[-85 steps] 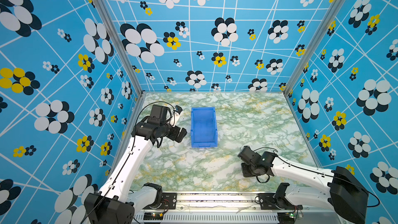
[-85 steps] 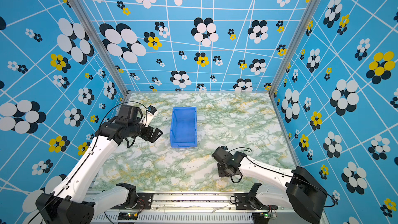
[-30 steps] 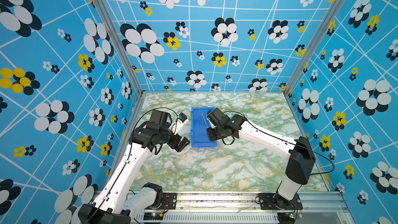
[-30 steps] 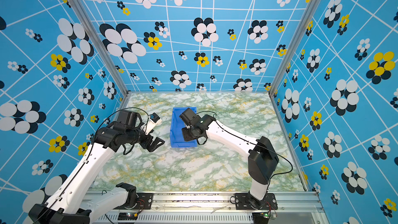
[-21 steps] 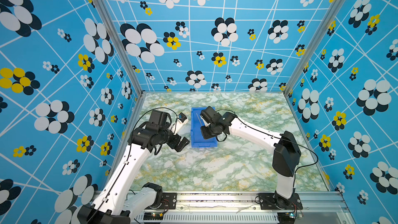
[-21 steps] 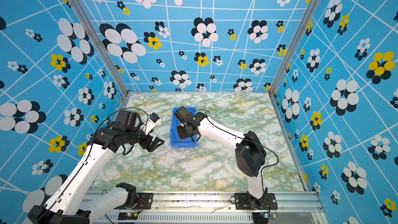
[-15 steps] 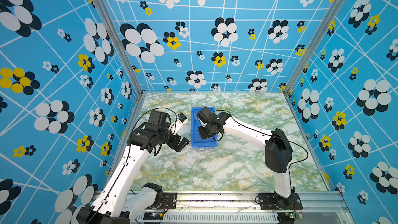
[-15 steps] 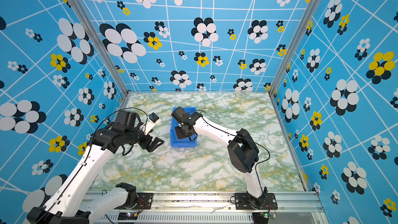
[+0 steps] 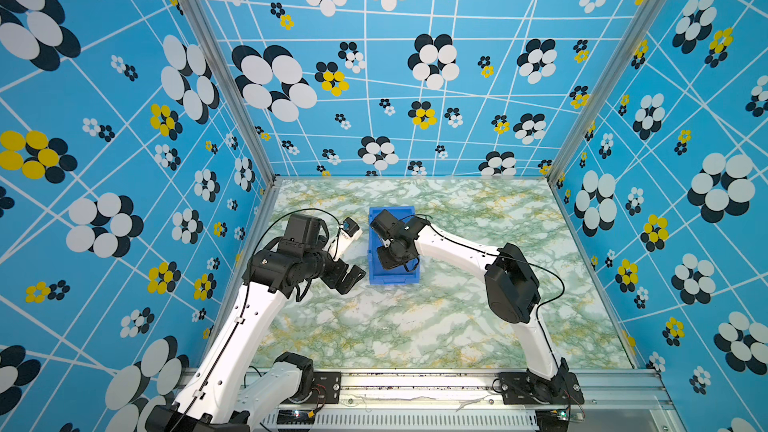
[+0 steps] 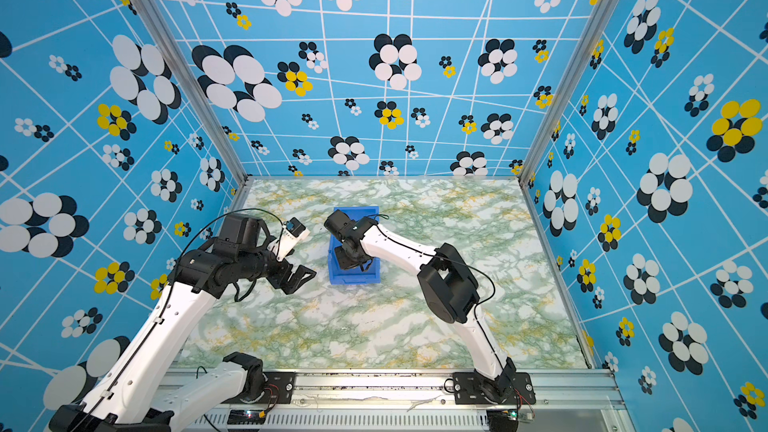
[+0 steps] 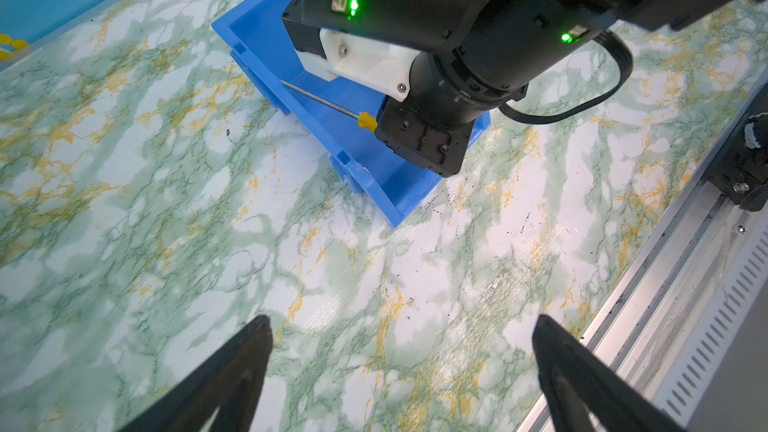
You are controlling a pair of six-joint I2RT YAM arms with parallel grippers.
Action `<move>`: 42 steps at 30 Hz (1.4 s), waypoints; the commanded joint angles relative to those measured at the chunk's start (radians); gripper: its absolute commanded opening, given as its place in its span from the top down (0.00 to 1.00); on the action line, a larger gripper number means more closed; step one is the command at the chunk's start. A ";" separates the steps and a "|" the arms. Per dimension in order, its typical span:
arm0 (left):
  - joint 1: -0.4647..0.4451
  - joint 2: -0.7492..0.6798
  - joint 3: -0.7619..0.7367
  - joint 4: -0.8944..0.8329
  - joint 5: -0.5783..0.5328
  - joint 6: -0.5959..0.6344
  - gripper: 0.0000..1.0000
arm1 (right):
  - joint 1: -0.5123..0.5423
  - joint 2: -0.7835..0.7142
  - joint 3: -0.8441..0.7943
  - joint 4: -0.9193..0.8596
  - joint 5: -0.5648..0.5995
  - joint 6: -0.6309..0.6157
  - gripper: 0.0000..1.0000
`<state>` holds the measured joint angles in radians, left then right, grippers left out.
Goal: Put the screwdriver in the bin
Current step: 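Lower the screwdriver into the blue bin and open the right gripper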
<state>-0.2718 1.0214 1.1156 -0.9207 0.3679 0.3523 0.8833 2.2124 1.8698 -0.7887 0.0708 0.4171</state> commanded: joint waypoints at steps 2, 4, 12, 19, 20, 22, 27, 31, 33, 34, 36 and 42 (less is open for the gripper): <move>-0.007 -0.006 0.008 -0.007 0.022 -0.007 0.01 | 0.004 0.037 0.040 -0.029 0.029 -0.016 0.87; -0.007 -0.001 0.011 -0.011 0.022 -0.009 0.01 | 0.005 0.051 0.051 -0.033 0.035 -0.017 0.86; -0.007 0.006 0.016 -0.015 0.027 -0.013 0.01 | 0.005 0.085 0.075 -0.038 0.037 -0.018 0.85; -0.006 0.015 0.015 -0.008 0.034 -0.016 0.01 | 0.002 0.099 0.087 -0.040 0.027 -0.014 0.81; -0.006 0.016 0.014 -0.005 0.034 -0.017 0.01 | 0.002 0.101 0.089 -0.041 0.027 -0.014 0.81; -0.006 0.019 0.011 -0.003 0.035 -0.018 0.01 | 0.002 0.105 0.093 -0.044 0.028 -0.012 0.80; -0.006 0.022 0.012 0.000 0.037 -0.018 0.01 | 0.003 0.107 0.098 -0.047 0.030 -0.011 0.79; -0.005 0.024 0.020 -0.002 0.049 -0.021 0.01 | 0.003 0.110 0.097 -0.049 0.031 -0.011 0.78; -0.005 0.028 0.022 -0.004 0.046 -0.021 0.01 | 0.003 0.112 0.095 -0.048 0.032 -0.010 0.77; -0.006 0.029 0.022 -0.003 0.045 -0.021 0.01 | 0.002 0.111 0.093 -0.047 0.032 -0.009 0.77; -0.006 0.032 0.022 -0.004 0.044 -0.021 0.01 | 0.003 0.109 0.087 -0.043 0.031 -0.009 0.75; -0.005 0.043 0.026 -0.001 0.039 -0.025 0.01 | 0.003 0.101 0.087 -0.041 0.035 -0.009 0.72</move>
<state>-0.2718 1.0557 1.1156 -0.9203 0.3935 0.3389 0.8833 2.2959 1.9369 -0.8070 0.0952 0.4068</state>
